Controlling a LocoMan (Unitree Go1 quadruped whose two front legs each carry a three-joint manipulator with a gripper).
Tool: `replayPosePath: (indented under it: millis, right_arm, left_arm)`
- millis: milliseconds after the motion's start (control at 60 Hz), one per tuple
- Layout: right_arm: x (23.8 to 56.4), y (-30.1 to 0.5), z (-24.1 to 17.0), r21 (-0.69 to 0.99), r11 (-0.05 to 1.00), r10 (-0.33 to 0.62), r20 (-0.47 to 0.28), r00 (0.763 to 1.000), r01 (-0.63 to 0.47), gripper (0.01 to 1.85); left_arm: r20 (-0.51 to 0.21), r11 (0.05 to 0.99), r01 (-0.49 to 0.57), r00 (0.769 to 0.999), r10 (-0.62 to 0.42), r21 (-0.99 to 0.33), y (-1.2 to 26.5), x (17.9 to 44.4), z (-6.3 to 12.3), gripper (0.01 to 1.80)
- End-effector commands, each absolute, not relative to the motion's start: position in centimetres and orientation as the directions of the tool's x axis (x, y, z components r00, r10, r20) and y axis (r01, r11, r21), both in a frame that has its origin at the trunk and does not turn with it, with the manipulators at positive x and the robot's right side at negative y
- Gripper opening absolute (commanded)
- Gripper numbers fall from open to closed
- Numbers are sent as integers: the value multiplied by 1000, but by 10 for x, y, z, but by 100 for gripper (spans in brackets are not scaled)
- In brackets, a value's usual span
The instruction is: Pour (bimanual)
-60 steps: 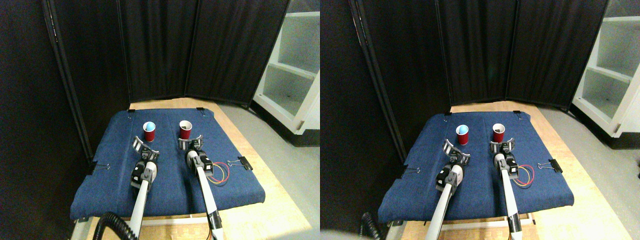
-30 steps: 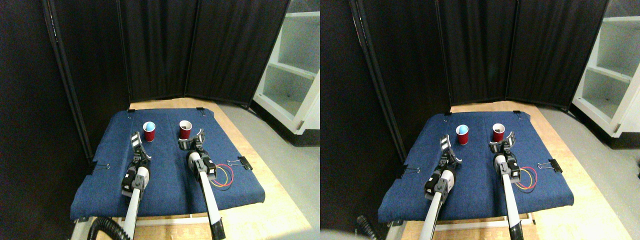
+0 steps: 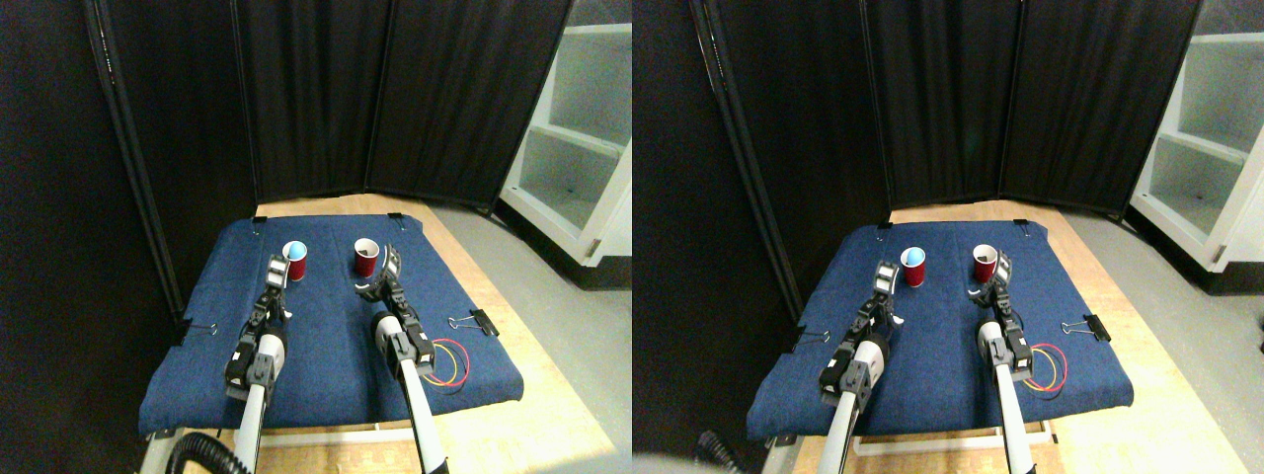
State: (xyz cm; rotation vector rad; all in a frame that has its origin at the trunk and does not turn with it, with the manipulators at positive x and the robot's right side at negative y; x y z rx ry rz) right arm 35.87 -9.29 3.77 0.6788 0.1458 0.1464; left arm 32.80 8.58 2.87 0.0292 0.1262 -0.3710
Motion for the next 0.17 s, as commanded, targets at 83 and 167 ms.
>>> replayPosePath:
  millis: [83,167]
  right_arm:
    - [354,-88,49,640,757,197,-31,980,-132,94]
    - [353,-88,49,632,763,201,-33,979,-136,92]
  left_arm:
    - [-57,885,447,895,-443,130,80,323,40,93]
    - [-61,862,465,884,-463,204,77,319,43,92]
